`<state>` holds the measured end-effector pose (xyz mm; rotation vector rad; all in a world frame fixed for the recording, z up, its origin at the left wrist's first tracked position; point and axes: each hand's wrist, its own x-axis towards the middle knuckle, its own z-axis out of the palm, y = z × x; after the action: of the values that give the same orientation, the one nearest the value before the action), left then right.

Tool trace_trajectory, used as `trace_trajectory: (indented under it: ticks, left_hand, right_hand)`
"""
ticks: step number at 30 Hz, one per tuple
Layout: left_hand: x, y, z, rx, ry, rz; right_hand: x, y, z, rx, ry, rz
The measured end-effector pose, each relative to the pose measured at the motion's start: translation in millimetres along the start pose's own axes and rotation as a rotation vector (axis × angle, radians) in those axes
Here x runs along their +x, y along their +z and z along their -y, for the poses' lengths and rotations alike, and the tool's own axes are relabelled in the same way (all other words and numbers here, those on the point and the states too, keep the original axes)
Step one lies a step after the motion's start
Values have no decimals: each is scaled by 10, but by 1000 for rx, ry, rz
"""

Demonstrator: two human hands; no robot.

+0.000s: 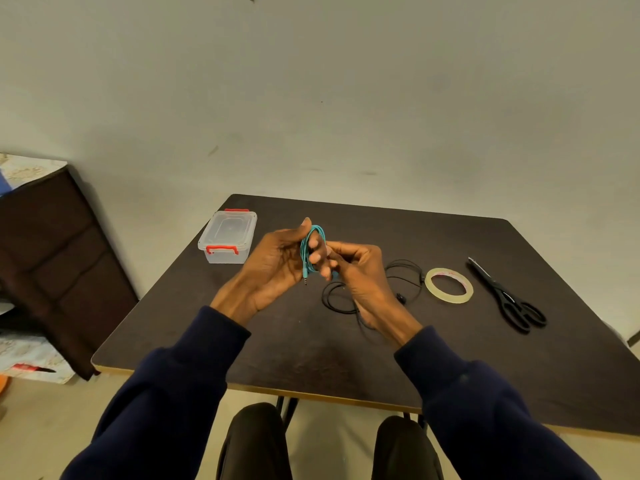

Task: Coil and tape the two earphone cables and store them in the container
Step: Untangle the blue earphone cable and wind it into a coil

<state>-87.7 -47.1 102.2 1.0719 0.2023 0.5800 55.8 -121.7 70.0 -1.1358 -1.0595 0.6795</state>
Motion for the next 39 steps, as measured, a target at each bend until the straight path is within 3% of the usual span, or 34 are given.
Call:
trace_trajectory:
  ticks: [6, 12, 18, 29, 33, 39]
  left_hand:
    - [-54, -1, 17, -315, -8, 28]
    - [-54, 15, 29, -391, 27, 3]
    - [-49, 22, -8, -244, 62, -21]
    - [-17, 45, -164, 59, -115, 45]
    - [-34, 139, -238, 75, -130, -11]
    - [-24, 200, -240, 345, -60, -126]
  right_hand:
    - [30, -173, 20, 203, 149, 213]
    - [-7, -172, 48, 243, 158, 234]
    - [-19, -88, 108, 205, 113, 148]
    - [-30, 16, -1, 236, 141, -14]
    - [-9, 11, -19, 217, 133, -41]
    - [2, 11, -42, 146, 52, -119]
